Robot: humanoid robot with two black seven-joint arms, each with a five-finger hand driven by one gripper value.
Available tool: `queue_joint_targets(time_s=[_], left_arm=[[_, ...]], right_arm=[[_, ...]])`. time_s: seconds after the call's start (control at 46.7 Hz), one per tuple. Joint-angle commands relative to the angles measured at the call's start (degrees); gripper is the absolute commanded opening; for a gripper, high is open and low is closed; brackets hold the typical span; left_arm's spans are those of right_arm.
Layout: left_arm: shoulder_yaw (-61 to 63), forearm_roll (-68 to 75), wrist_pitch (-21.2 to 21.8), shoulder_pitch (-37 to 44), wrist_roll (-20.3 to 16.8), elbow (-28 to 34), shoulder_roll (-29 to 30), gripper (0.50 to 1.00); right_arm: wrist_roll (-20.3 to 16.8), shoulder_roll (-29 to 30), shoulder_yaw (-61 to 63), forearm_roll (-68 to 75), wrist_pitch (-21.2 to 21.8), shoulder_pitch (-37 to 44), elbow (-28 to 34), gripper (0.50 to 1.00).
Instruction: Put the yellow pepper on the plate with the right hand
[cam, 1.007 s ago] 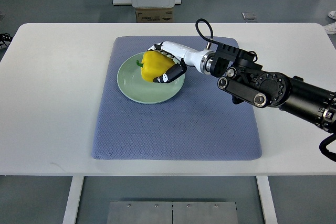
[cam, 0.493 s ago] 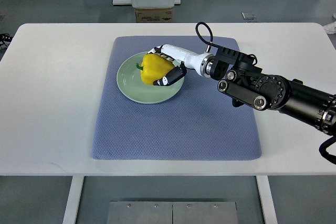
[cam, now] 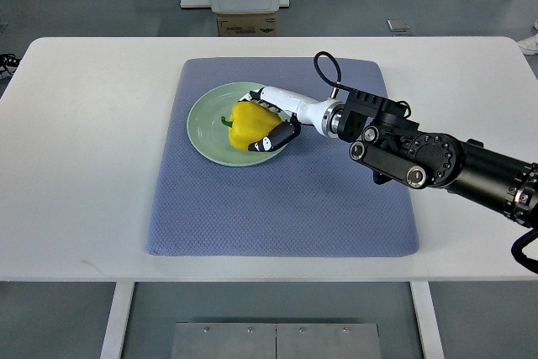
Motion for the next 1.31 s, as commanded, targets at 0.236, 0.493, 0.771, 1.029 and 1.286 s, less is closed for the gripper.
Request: queue_joint_targets(time_s=[0.236,0.493,0.771,1.029,1.286], left_arm=[[0.0,0.0,0.01,0.0,0.0,-0.01,0.0,1.0],[0.0,0.0,0.01,0.0,0.0,-0.01,0.0,1.0],[0.0,0.0,-0.07,0.0,0.0,0.08,0.0,1.0],[0.0,0.0,0.01,0.0,0.0,-0.01,0.0,1.0],[0.0,0.0,0.01,0.0,0.0,-0.01,0.0,1.0]], right_arm=[[-0.01,0.0,0.36,0.35,-0.09,-0.09,-0.09,0.853],[-0.01,0.0,2.55,0.61,-0.09,-0.62,-0.09,1.0],[-0.01,0.0,4.84,1.23,-0.09,-0.44,-0.18,1.0],[-0.09,0.0,9.58,3.95,0.0,-0.44,-0.09,1.0],[-0.27,-4.3,16.61,10.1,-0.09,-3.25,-0.18,0.998]])
